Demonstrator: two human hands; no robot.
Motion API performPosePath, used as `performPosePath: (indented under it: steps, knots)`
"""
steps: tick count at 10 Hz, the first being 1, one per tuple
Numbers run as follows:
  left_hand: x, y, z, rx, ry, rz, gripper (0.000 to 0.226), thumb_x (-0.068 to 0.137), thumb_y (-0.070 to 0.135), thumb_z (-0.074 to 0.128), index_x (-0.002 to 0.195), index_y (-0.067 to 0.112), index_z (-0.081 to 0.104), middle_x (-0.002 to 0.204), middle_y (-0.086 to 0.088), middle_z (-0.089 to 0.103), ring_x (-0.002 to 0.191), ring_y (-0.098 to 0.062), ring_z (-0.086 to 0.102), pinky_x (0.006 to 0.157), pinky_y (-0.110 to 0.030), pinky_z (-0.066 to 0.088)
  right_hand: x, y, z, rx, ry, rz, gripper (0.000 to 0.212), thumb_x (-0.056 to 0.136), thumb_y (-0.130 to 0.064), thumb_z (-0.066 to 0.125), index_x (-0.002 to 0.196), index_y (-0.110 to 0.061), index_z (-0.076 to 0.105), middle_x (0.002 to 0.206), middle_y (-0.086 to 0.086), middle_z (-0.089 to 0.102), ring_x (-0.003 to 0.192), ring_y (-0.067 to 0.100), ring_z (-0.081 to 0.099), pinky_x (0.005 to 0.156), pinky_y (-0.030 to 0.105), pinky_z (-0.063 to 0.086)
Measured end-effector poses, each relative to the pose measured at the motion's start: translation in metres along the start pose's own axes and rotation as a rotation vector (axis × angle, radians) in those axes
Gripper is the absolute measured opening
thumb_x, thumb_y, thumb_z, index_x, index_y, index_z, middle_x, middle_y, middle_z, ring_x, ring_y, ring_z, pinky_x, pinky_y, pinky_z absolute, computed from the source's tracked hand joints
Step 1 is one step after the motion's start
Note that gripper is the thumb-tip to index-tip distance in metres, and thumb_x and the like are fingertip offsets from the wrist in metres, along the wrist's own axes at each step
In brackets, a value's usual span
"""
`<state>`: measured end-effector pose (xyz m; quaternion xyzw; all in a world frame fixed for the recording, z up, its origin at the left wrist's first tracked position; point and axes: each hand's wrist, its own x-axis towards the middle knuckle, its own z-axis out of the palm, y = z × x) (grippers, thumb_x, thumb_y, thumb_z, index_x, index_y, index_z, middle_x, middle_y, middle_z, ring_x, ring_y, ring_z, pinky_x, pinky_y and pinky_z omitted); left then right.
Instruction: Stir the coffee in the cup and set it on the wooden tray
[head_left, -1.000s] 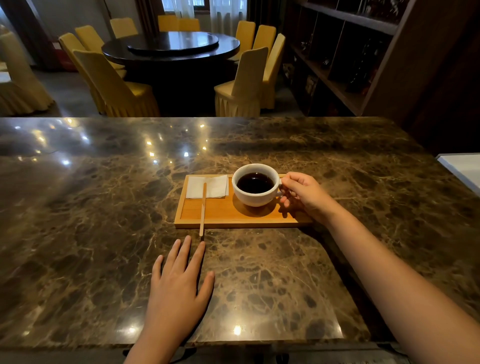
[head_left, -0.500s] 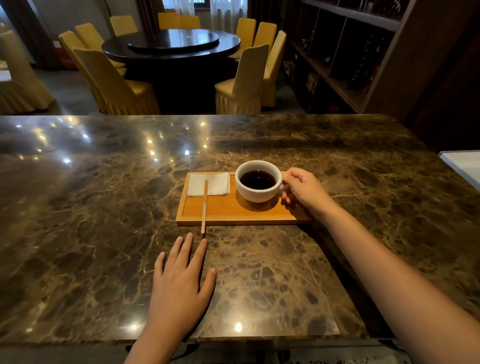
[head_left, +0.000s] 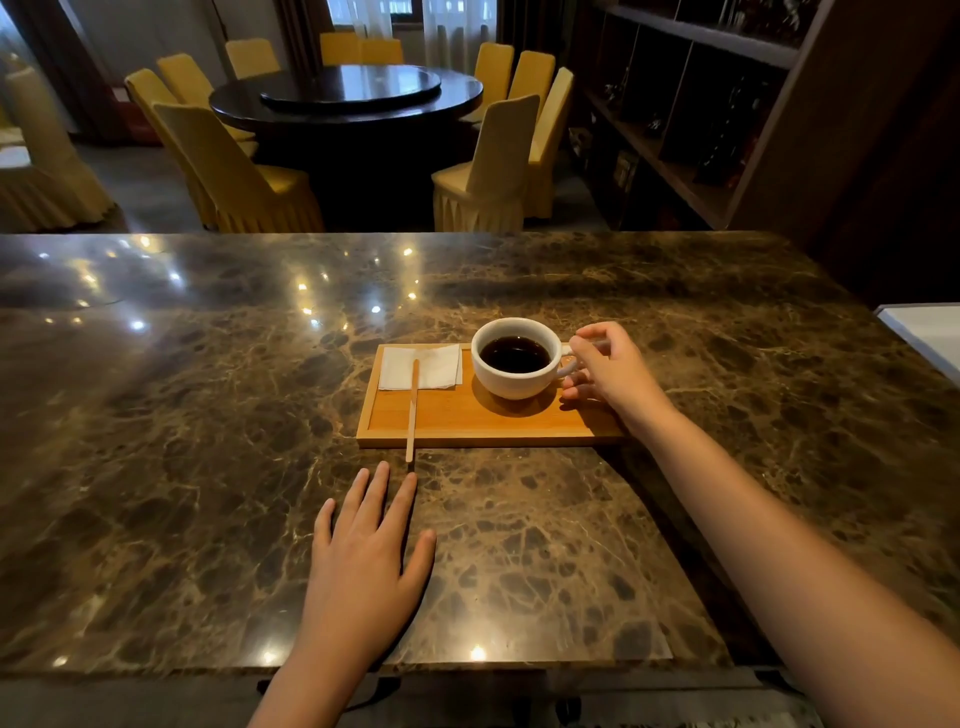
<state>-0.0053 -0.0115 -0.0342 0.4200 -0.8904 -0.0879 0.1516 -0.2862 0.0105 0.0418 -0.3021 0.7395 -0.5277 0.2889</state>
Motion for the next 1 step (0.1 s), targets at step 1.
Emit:
performPosePath:
  steps: [1]
  knots:
    - [0.0016,0.0017,-0.0004,-0.002,0.003,0.012,0.063,0.083,0.055,0.018,0.138,0.026,0.027,0.147,-0.006,0.022,0.134,-0.016,0.007,0.107,-0.046,0.007,-0.0101,-0.0012,-0.0044,-0.17,0.118,-0.063,0.019,0.094,-0.025,0.049,0.111,-0.016,0.048,0.094,0.003,0.054,0.071,0.018,0.061,0.062,0.035,0.056]
